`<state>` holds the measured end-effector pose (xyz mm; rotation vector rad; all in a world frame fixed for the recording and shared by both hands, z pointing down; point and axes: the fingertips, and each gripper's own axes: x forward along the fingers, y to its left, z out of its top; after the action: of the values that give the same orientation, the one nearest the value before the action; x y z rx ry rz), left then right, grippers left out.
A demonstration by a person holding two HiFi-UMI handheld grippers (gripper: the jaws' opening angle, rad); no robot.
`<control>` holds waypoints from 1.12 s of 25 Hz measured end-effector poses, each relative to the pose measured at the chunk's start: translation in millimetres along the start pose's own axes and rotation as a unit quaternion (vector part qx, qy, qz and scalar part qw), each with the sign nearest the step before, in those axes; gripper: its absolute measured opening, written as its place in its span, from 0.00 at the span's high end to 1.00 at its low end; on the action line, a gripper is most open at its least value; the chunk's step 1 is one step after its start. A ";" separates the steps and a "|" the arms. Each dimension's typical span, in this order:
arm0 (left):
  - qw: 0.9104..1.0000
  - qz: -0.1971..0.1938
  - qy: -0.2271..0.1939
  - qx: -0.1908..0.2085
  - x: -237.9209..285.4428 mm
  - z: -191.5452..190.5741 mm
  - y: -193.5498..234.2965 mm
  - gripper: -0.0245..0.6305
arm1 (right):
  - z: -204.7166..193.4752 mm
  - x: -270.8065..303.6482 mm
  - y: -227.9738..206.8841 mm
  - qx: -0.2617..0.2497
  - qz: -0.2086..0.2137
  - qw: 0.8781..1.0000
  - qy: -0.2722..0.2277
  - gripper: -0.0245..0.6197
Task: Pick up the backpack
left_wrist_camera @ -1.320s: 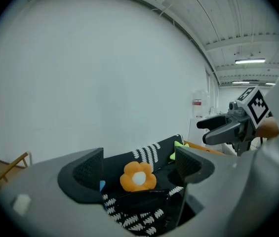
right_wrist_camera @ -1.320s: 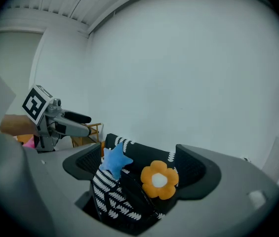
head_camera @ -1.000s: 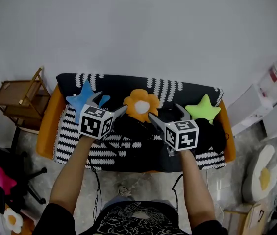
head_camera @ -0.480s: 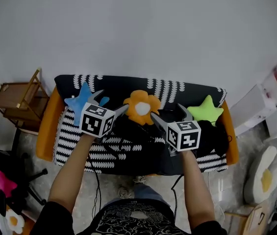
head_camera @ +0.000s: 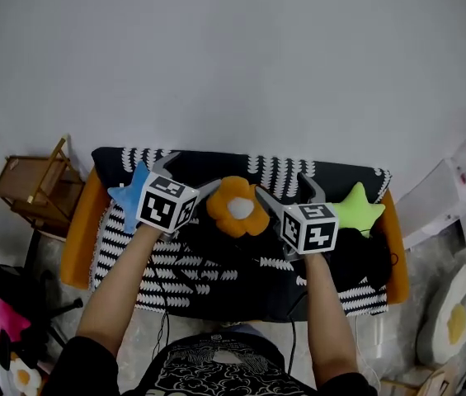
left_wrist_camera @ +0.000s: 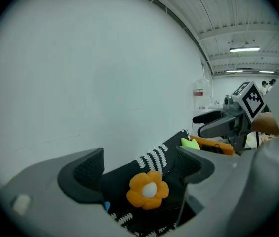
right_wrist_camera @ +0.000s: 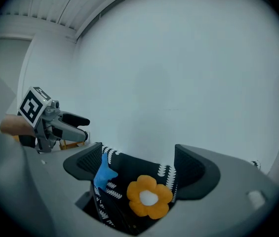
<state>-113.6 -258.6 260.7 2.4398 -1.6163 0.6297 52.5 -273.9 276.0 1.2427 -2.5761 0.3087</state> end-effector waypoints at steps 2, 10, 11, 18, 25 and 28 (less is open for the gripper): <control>1.000 0.000 0.006 0.001 10.7 0.2 1.3 0.29 | -0.6 9.4 -7.4 0.003 0.006 1.000 0.002 0.22; 0.999 -0.005 0.040 0.007 37.3 -24.7 4.7 0.29 | -28.8 40.9 -20.5 0.025 0.039 0.999 0.021 0.22; 0.999 -0.007 0.045 0.009 38.8 -29.1 6.3 0.29 | -34.0 44.4 -19.2 0.025 0.043 0.998 0.026 0.22; 0.995 -0.045 0.083 0.028 47.5 -71.2 13.7 0.29 | -79.7 60.4 -3.0 0.024 0.056 0.996 0.066 0.22; 0.985 -0.124 0.106 0.050 54.9 -125.9 2.9 0.29 | -131.3 54.1 11.7 0.031 0.021 0.993 0.116 0.24; 0.981 -0.146 0.114 0.051 50.9 -151.4 2.7 0.29 | -152.8 48.8 23.0 0.034 0.006 0.990 0.134 0.24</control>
<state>-138.7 -250.3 418.2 2.4974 -1.1397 0.9184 27.1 -249.5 434.2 1.1228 -2.3612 0.5330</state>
